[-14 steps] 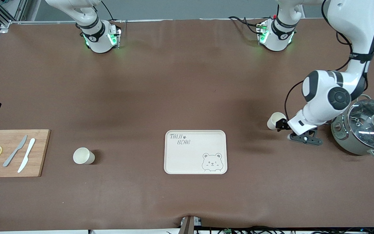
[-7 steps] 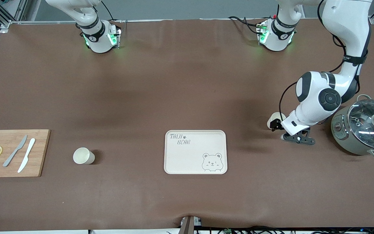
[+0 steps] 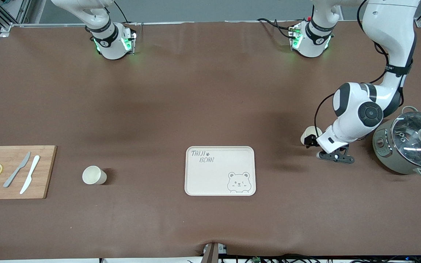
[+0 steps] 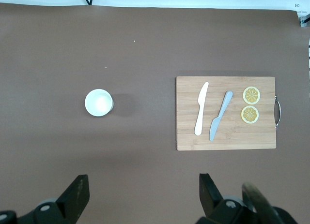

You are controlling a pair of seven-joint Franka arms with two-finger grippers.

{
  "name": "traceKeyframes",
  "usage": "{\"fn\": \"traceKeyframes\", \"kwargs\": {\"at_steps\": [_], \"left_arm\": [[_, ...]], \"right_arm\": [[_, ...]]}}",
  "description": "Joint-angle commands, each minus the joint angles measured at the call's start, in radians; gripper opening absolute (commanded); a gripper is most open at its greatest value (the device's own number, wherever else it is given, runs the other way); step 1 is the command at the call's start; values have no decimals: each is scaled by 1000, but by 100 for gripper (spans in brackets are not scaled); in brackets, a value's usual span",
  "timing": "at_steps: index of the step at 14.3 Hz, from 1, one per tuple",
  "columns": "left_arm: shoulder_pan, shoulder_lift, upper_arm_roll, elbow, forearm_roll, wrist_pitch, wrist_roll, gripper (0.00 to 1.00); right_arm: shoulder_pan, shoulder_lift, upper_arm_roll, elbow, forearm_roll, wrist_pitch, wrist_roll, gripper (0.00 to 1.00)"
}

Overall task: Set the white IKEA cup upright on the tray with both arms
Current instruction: 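Grasp the white cup with the left gripper while the right gripper reaches the other cup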

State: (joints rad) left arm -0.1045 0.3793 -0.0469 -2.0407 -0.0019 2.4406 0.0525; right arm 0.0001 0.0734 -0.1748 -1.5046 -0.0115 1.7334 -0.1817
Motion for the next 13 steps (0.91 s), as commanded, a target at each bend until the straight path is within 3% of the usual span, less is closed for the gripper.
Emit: {"fn": "traceKeyframes", "kwargs": {"at_steps": [1,7,10,13], "left_arm": [[5,21,1,-6,-3,44,0,100],[26,21,1,-9,-1,49,17,100],[26,-2,1,-12,-1,35,15,100],[28,-33,1,-12,-1,-4,17,100]], "right_arm": [[-9,-14,11,-3,-1,-2,11,100],[12,14,15,-6,4,6,13,100],[31,52,15,-2,66,11,15,100],[70,66,17,0,70,56,13,100]]}}
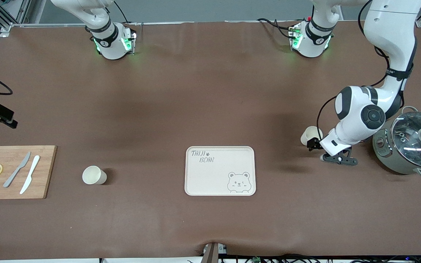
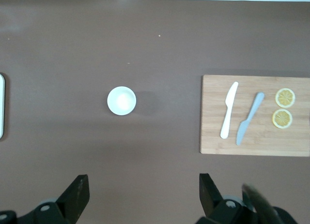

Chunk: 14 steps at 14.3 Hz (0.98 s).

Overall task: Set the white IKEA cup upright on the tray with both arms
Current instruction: 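Grasp the white cup with the left gripper while the right gripper reaches the other cup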

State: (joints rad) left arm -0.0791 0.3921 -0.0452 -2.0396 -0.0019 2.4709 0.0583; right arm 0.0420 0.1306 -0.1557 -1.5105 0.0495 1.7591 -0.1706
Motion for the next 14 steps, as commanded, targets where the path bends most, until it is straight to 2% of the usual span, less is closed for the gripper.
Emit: {"fn": "traceKeyframes", "kwargs": {"at_steps": [1,6,10,14], "left_arm": [[2,-53,-1,-11,-1,-47,11,100],[12,-96,-1,-68,0,-53,12,100],[13,-143,-1,-138,2,-40,12,100],[15,-165,-1,-217,3,34,14,100]], "right_arm": [[39,21,-2,6,6,49,5,100],[45,155,-1,50,20,65,-13,100],[45,240,1,39,38,138,-66,100],[47,333,13,21,50,287,-87,100]]}}
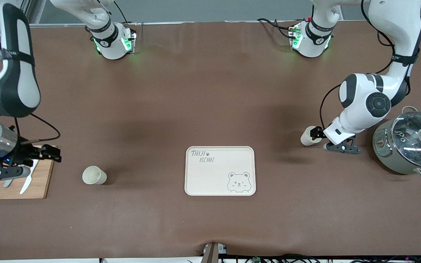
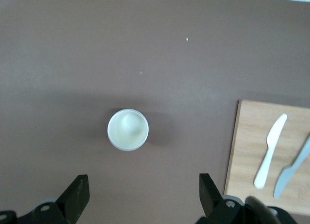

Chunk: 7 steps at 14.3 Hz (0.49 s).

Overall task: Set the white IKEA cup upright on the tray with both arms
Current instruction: 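Grasp the white cup with the left gripper while the right gripper reaches the other cup, then grasp the second white cup with the right gripper while the left gripper lifts its cup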

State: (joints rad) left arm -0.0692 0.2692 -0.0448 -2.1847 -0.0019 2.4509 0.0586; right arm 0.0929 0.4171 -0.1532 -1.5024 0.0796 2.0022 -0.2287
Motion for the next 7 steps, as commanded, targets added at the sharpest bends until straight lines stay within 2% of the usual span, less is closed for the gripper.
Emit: {"fn": "traceKeyframes", "kwargs": {"at_steps": [1,4,7], "left_arm": [[5,-38,-1,-85,3,84,13,100],[9,-12,-1,-125,3,175,35,100],[17,4,-1,-142,2,218,53,100]], "right_arm": [[-2,61,12,11,20,62,-40,100],[-5,100,21,-1,20,93,-81,100],[-7,100,21,-105,20,215,-130,100]]}}
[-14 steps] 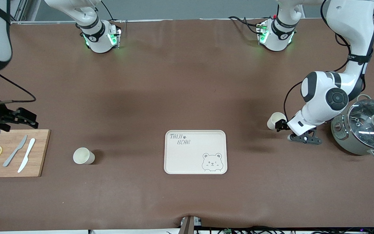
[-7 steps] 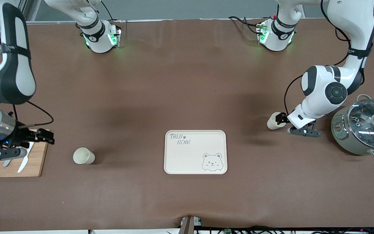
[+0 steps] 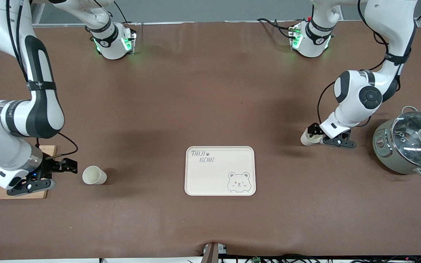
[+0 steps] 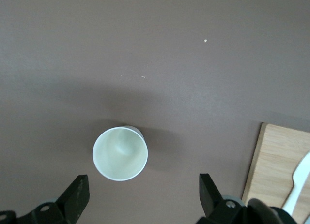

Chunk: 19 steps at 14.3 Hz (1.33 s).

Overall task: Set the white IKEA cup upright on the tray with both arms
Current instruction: 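Grasp the second white cup with the right gripper while the left gripper lifts its cup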

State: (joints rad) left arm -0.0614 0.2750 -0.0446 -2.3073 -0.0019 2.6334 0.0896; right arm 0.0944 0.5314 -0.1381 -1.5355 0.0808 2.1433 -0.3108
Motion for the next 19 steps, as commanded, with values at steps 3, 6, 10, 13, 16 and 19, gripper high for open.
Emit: {"fn": "traceKeyframes", "kwargs": {"at_steps": [3,6,10,13,16,19], "left_arm": [[17,13,-1,-21,3,57,27,100],[43,13,-1,-30,3,71,68,100],[43,3,-1,-32,5,71,84,8],[48,-13,-1,-38,48,77,72,0],[43,-10,-1,-40,48,88,33,0],[38,-8,-3,-29,48,86,0,0]], "right_arm": [[-13,-13,6,-138,19,177,-90,100],[-15,-2,8,-149,19,194,-105,100],[-15,22,8,-149,25,214,-128,100],[-13,64,12,-149,57,263,-136,100],[-13,90,14,-149,57,296,-151,100],[-12,108,14,-149,57,316,-152,100]]}}
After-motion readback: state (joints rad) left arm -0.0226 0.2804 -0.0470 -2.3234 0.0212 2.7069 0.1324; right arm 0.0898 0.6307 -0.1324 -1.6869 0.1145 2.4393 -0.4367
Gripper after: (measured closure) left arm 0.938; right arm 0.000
